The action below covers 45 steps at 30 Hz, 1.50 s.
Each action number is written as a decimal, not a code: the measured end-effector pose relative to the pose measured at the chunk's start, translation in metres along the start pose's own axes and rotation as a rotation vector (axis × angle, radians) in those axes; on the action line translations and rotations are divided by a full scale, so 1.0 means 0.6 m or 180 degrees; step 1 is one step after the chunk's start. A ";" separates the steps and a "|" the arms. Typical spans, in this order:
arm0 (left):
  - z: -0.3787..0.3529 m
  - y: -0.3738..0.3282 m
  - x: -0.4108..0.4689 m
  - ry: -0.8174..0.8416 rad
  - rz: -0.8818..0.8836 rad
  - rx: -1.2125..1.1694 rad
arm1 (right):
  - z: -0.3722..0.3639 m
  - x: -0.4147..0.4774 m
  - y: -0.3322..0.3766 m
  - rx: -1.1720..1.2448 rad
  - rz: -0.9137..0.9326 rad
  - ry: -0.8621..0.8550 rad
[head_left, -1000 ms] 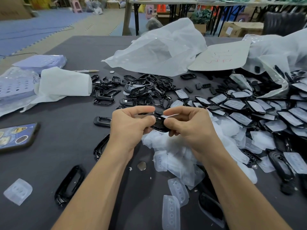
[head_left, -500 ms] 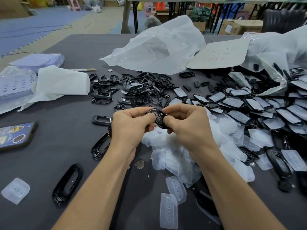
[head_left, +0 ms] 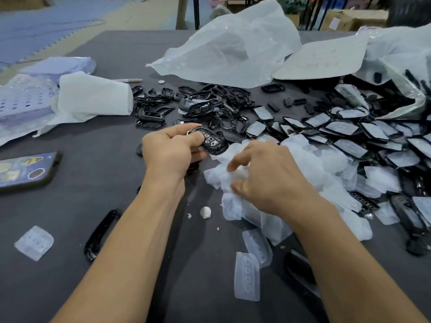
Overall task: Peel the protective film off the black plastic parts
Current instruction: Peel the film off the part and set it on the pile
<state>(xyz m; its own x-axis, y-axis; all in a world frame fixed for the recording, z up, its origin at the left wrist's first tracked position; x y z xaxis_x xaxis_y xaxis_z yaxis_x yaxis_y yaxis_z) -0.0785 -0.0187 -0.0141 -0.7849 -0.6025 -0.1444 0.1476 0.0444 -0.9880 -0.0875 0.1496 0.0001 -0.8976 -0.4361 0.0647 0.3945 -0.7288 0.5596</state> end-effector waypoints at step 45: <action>-0.019 0.005 -0.026 0.0402 -0.0132 0.0372 | -0.004 0.014 -0.019 0.3868 -0.0255 -0.1360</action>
<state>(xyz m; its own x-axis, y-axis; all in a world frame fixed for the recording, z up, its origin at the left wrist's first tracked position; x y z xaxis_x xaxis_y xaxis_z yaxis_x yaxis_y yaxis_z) -0.0726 0.0002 -0.0153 -0.8600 -0.4968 -0.1164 0.1767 -0.0758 -0.9813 -0.0993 0.1530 -0.0078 -0.9907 -0.0469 0.1276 0.1081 0.2983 0.9483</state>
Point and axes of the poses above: each hand's wrist, its own x-axis towards the middle knuckle, its own z-axis out of the back of the hand, y = z × x, the point moved 1 cm from there along x, towards the middle knuckle, and after that the axes turned 12 degrees about x, right-handed, at the moved point
